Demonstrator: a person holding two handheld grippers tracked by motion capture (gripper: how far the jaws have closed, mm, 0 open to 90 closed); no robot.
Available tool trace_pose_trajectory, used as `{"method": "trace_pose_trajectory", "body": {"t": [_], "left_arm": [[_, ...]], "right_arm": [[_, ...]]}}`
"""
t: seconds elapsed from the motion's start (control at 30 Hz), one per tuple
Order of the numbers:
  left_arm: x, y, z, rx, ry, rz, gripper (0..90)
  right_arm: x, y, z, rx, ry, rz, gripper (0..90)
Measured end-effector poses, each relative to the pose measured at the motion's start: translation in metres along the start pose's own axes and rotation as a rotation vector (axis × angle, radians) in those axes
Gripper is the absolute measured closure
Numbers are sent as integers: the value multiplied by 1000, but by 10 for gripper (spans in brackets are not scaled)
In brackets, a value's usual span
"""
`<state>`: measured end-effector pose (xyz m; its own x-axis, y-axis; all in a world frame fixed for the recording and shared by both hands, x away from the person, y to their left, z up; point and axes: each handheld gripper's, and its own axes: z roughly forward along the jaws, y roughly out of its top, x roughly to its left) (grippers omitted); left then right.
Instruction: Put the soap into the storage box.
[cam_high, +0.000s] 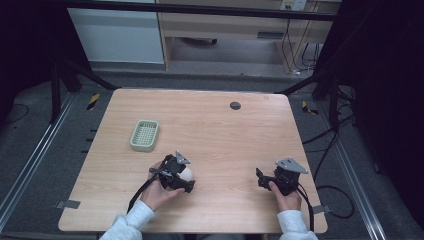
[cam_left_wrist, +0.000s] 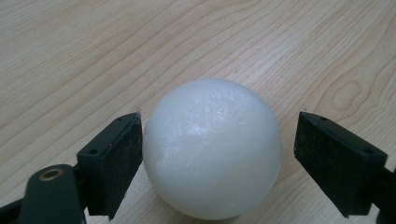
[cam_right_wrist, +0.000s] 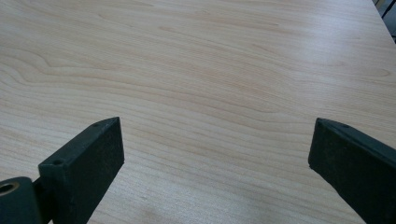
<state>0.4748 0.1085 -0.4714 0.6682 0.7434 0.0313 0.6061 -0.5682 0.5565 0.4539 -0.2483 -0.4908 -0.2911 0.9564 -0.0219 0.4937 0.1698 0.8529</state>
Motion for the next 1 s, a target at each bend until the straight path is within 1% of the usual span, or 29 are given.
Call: {"method": "trace_pose_trajectory", "body": {"t": [0.1,0.2,0.43,0.5,0.53,0.6,0.67,0.83,1.0], "left_arm": [[0,0,3,17,1,0,159],[1,0,5,14,9,-10,160],[3,-1,10,31,13,-25,182],[4,-1,11,36,14,-25,197],[4,-1,10,37,8,-27,201],[3,-1,10,33,8,-29,235],[2,-1,10,35,14,-30,238],[3,-1,10,39,14,-41,240],[1,0,9,46,34,-26,242]], "right_arm": [[0,0,0,1,0,0,38],[0,0,0,1,2,3,38],[0,0,0,2,3,2,38],[0,0,0,1,2,1,38],[0,0,0,1,3,0,38],[0,0,0,2,4,2,38],[0,0,0,2,4,1,38],[0,0,0,2,3,2,38],[0,0,0,2,4,1,38]]}}
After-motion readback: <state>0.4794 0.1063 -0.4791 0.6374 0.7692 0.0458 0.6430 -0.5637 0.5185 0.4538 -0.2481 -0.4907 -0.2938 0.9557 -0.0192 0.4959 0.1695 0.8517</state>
